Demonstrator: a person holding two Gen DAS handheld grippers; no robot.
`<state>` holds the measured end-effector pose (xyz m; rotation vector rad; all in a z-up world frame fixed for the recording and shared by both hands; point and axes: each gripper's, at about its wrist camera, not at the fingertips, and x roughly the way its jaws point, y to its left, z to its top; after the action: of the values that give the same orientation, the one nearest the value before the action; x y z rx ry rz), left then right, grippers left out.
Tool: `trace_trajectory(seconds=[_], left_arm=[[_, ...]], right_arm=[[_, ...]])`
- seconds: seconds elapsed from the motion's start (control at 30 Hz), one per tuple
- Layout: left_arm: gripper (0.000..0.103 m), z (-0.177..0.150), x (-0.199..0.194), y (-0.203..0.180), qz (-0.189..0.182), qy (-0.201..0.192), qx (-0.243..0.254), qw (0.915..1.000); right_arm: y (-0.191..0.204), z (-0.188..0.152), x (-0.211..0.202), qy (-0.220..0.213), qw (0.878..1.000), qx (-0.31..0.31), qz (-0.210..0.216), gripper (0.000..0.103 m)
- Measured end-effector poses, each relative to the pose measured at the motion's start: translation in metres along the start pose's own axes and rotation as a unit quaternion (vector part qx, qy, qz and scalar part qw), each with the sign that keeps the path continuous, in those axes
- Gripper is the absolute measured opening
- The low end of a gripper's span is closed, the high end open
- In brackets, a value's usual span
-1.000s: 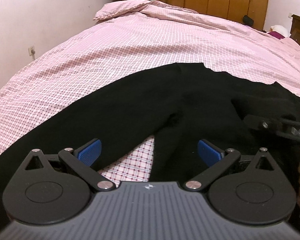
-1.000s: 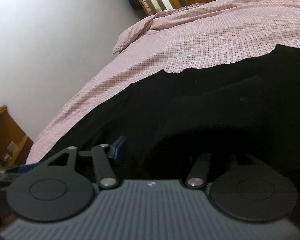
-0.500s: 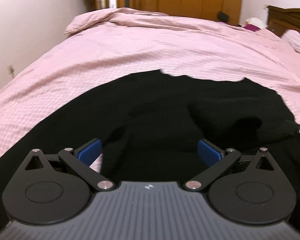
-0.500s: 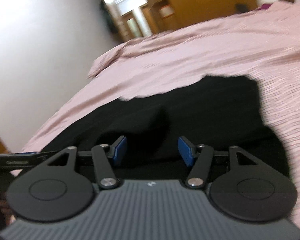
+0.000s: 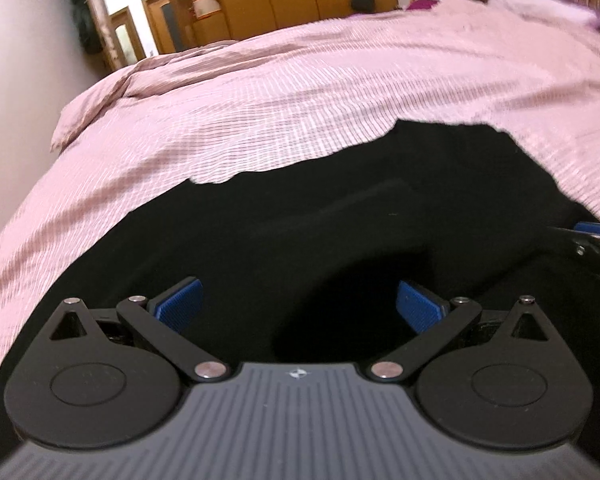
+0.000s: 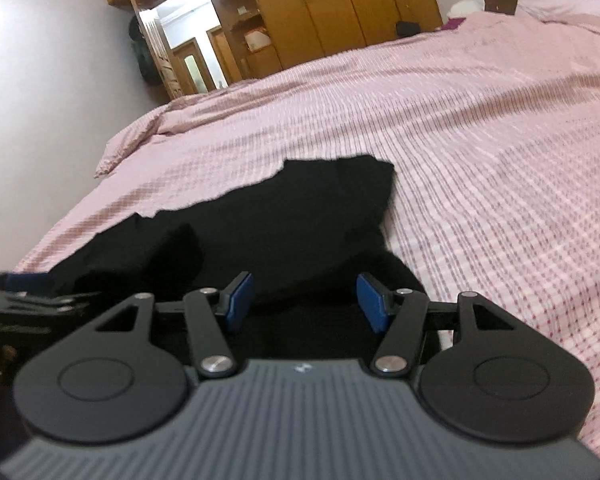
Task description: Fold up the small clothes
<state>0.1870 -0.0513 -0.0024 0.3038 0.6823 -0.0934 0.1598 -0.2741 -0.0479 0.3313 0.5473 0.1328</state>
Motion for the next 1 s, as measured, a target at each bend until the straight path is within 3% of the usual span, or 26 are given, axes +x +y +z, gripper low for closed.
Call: trace_trajectory(seconds=[0.17,0.33,0.57,0.7,0.87,1.0], left_arm=[[0.103,0.009,0.032,-0.014,0.043,-0.015,0.013,0.9989],[0.103,0.014,0.031,0.019,0.073,-0.032,-0.083,0.9933],[0.103,-0.008,0.019,0.085,0.136,-0.024,-0.190,0.9719],[0.103,-0.028,0.018,0.109,0.116,0.016,-0.240,0.9637],[0.103,-0.051,0.013,0.114,0.082,0.053,-0.285,0.9536],[0.103,-0.054,-0.005,0.103,0.065,0.055,-0.248,0.9651]], right_arm=[[-0.003,-0.007,0.004,-0.001,1.000,-0.007,0.002,0.059],[-0.003,-0.010,0.005,-0.002,1.000,-0.018,0.002,0.059],[-0.003,-0.011,0.005,-0.004,1.000,-0.019,0.002,0.059],[-0.002,-0.013,0.005,-0.005,1.000,-0.023,0.000,0.059],[-0.003,-0.014,0.004,-0.007,1.000,-0.022,0.003,0.059],[-0.003,-0.015,0.004,-0.008,1.000,-0.020,0.006,0.059]])
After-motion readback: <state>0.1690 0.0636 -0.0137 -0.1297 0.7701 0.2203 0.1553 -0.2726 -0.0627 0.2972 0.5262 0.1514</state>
